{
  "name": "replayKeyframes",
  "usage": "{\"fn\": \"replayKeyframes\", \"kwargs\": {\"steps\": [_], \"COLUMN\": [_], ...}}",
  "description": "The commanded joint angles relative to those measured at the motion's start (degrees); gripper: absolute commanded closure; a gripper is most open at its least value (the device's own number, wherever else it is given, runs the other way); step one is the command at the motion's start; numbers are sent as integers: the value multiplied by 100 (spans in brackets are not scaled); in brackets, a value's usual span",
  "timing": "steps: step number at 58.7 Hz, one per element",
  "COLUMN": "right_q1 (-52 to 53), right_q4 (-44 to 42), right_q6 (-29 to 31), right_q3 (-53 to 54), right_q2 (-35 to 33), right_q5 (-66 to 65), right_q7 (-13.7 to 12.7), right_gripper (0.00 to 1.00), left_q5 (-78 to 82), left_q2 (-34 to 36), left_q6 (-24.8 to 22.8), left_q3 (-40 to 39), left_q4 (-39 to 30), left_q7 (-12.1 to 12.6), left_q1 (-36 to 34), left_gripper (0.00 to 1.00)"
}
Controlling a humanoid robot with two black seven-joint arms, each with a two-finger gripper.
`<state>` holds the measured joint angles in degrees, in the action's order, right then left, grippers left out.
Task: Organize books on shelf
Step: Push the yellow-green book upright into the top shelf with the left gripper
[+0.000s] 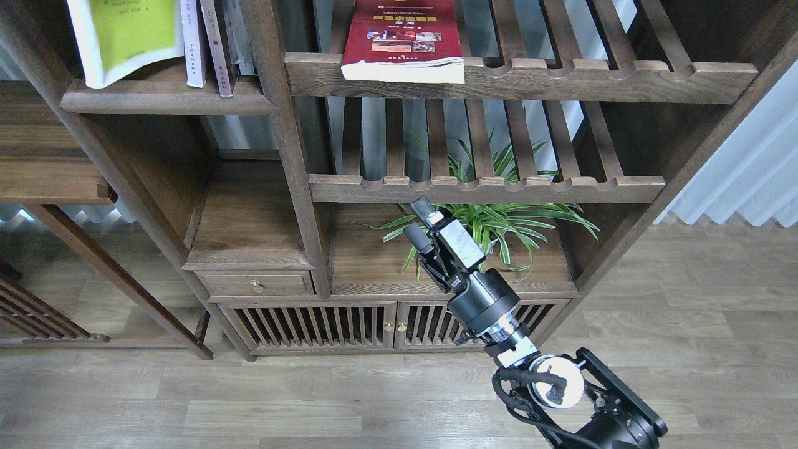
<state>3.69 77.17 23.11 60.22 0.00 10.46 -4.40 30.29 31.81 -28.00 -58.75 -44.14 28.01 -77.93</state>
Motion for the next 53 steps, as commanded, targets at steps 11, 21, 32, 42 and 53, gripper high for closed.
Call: {"fn": "replayKeyframes", "kwargs": {"steps": [11, 21, 32, 42, 53], "right_q1": [-27, -27, -27, -53, -71], "right_q4": [9, 9, 17, 17, 35], "right_q6": [0, 0, 0, 9, 9], "right_q3": [7, -1, -1, 7, 16], "right_q2": [0, 0, 0, 0, 0], "right_q5": [0, 9, 9, 0, 17], "right_q7": [0, 0, 9, 9, 9], "right_gripper": [2, 2, 2, 2, 2], "left_q5": [530, 820, 820, 759, 680], "left_q2": [-122, -210, -368, -667, -588], "left_q6": [0, 0, 0, 0, 0], "left_q3": [83, 180, 242, 198, 48], "left_q4": [362, 687, 705, 670, 521], "left_q7": [-1, -32, -85, -462, -533], "left_q1": [-143, -126, -12, 59, 129], "left_gripper": [100, 100, 99, 76, 51]}}
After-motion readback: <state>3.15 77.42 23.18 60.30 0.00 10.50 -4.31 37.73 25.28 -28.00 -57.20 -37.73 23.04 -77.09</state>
